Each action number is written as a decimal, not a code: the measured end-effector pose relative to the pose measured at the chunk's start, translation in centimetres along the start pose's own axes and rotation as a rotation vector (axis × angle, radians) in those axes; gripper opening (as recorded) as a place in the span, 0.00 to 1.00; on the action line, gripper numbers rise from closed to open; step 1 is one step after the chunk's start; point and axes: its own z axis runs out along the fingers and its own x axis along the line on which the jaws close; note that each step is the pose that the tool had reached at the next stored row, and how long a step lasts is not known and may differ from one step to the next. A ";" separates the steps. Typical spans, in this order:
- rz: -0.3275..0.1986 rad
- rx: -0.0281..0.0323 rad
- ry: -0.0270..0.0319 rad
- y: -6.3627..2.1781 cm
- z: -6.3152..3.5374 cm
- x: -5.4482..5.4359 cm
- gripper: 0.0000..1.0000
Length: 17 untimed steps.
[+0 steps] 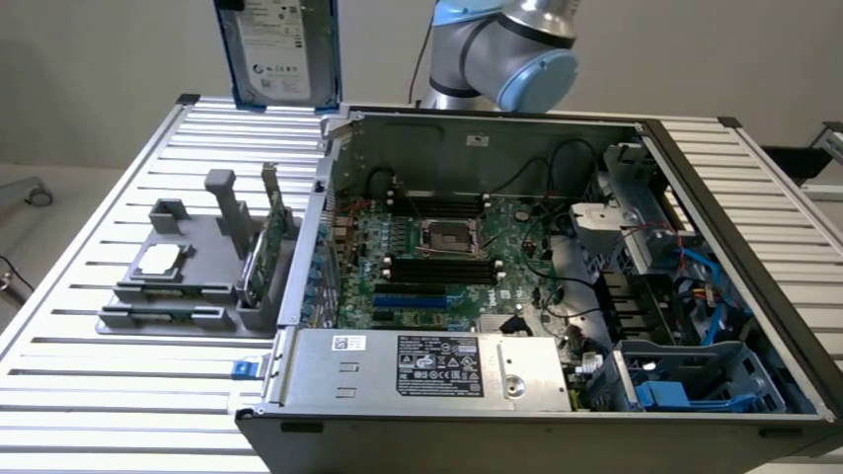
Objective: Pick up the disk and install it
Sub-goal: 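Pick up the disk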
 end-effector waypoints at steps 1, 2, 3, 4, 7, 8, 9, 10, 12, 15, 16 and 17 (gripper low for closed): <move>-0.001 0.0000 0.0000 -0.23 -0.01 0.1 0.33; -0.003 0.0001 0.0001 -0.48 -0.01 0.1 0.33; -0.004 0.0001 0.0001 -0.73 -0.01 0.2 0.33; -0.006 0.0003 0.0000 -0.97 -0.01 0.3 0.33; -0.011 0.0004 0.0001 -1.67 -0.02 0.4 0.33; -0.013 0.0005 0.0002 -1.89 -0.01 0.5 0.33; -0.015 0.0006 0.0002 -2.09 -0.01 0.5 0.33; -0.018 0.0006 0.0003 -2.30 -0.02 0.5 0.33; -0.022 0.0008 0.0002 -2.71 -0.02 0.6 0.33; -0.030 0.0010 0.0004 -3.37 -0.03 0.7 0.33; -0.033 0.0011 0.0004 -3.58 -0.03 0.7 0.33; -0.035 0.0012 0.0005 -3.74 -0.03 0.8 0.33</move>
